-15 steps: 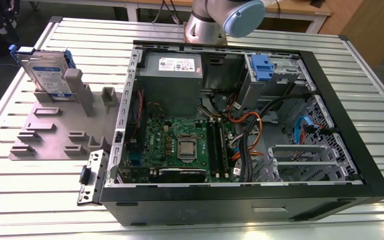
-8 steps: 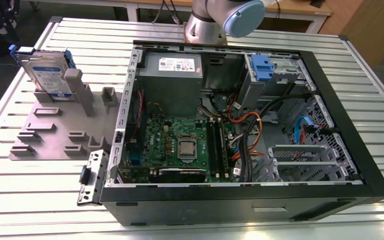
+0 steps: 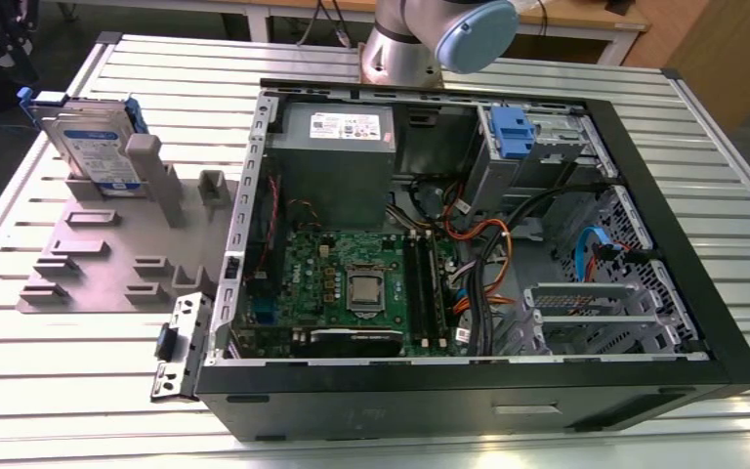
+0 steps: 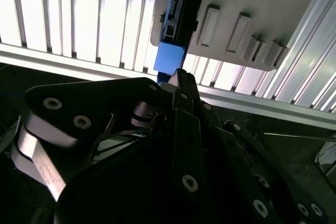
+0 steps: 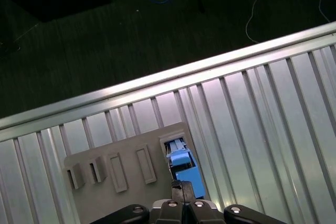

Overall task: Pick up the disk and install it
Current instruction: 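Pick up the disk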

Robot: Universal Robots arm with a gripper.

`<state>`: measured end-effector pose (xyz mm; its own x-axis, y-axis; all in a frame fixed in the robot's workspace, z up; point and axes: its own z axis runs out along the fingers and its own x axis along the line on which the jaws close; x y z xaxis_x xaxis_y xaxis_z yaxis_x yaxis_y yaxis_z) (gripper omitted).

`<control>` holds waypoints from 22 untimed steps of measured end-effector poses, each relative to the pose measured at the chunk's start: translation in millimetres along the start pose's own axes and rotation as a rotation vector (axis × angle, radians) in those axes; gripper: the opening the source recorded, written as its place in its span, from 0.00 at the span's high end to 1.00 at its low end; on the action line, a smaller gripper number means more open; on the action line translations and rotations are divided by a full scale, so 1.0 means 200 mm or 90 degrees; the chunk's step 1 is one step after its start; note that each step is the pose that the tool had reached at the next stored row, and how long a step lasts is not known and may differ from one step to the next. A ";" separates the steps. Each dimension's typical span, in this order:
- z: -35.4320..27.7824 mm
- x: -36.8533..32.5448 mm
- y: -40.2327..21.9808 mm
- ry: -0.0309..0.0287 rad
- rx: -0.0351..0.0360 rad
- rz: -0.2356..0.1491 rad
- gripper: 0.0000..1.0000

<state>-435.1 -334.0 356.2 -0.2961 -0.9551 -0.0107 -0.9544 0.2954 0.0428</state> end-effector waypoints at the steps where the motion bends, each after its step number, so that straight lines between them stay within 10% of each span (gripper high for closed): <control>1: 0.000 0.000 0.000 0.0000 0.0000 0.000 0.89; 22: 0.005 0.000 0.000 0.0044 0.0009 -0.120 0.89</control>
<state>-435.0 -334.0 355.2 -0.1111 -0.9937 -0.0116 -0.9931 0.1106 0.0393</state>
